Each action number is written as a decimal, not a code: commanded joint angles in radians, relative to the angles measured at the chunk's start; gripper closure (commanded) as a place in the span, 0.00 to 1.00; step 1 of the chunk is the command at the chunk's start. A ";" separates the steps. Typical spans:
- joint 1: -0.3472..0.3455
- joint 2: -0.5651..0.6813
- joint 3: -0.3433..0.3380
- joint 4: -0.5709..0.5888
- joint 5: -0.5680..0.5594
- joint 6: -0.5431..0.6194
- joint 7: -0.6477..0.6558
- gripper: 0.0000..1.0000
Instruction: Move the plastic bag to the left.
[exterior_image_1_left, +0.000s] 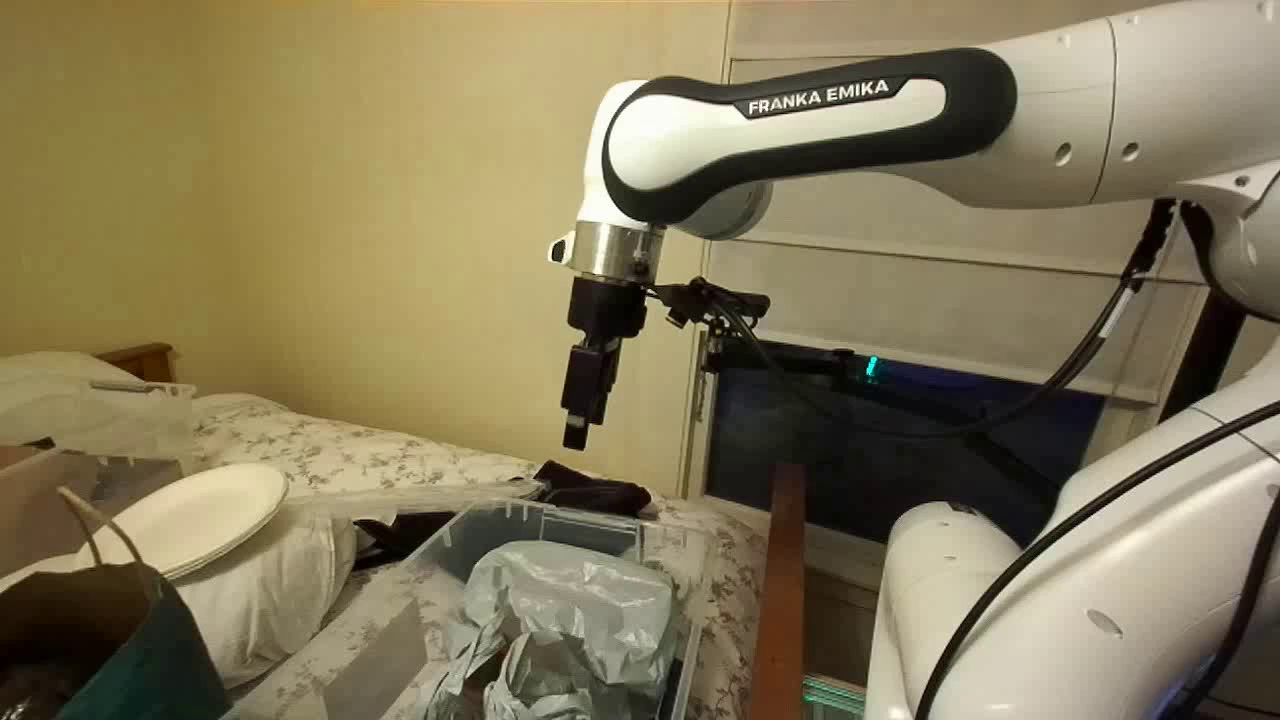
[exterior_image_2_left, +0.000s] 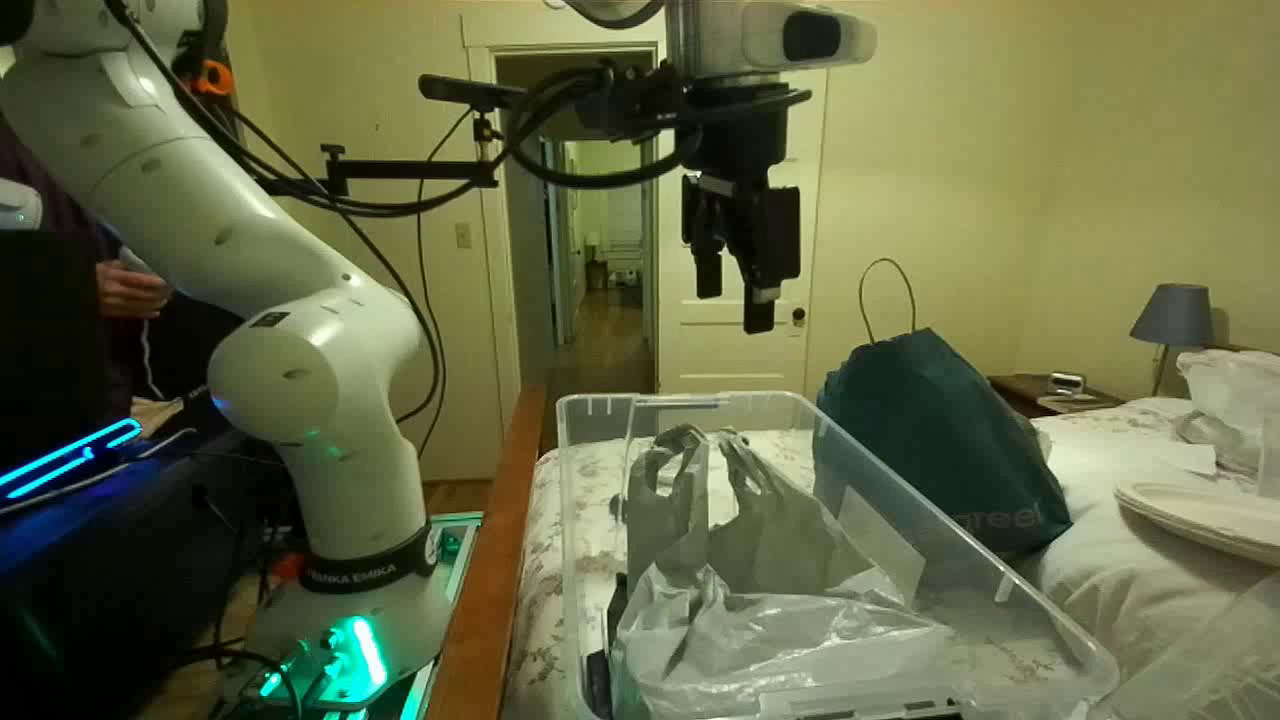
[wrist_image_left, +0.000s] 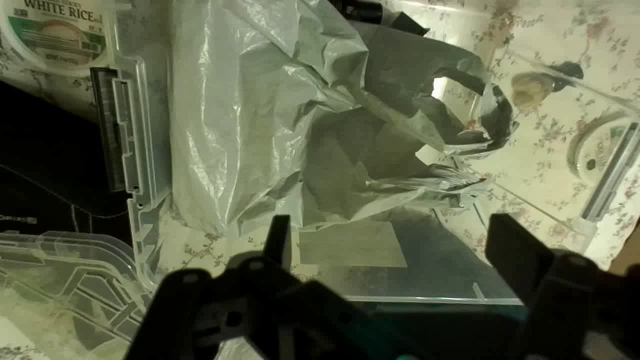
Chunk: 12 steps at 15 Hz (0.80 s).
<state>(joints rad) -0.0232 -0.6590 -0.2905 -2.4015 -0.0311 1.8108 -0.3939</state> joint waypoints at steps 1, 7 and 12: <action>-0.017 0.004 0.013 0.003 0.010 -0.002 -0.009 0.00; -0.017 0.004 0.013 0.003 0.010 -0.002 -0.009 0.00; -0.049 -0.035 0.139 -0.101 -0.007 0.004 0.200 0.00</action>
<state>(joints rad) -0.0524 -0.6595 -0.2304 -2.4228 -0.0415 1.8110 -0.3121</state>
